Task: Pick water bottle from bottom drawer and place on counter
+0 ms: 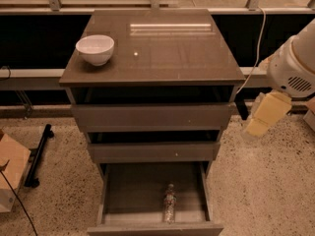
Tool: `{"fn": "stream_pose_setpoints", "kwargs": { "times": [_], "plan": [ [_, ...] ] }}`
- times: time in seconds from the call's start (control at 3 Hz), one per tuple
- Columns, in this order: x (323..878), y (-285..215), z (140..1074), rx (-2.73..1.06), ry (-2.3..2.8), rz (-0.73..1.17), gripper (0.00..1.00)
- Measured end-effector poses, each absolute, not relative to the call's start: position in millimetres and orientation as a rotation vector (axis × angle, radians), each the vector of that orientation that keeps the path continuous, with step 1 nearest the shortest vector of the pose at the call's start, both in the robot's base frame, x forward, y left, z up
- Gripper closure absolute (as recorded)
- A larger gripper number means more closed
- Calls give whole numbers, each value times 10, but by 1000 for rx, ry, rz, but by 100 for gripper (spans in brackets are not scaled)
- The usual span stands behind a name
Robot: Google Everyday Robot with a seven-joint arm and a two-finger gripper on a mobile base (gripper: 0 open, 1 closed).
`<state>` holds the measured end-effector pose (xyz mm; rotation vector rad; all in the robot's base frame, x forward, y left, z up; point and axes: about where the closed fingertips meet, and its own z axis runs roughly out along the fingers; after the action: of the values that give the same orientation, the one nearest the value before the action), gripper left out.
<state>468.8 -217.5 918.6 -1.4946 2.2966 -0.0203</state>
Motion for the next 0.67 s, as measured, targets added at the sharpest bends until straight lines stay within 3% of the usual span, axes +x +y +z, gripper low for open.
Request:
{"fn": "stream_pose_setpoints", "kwargs": {
  "times": [0.67],
  "plan": [
    [4884,-1827,8738,-1345,2402,70,0]
  ]
}}
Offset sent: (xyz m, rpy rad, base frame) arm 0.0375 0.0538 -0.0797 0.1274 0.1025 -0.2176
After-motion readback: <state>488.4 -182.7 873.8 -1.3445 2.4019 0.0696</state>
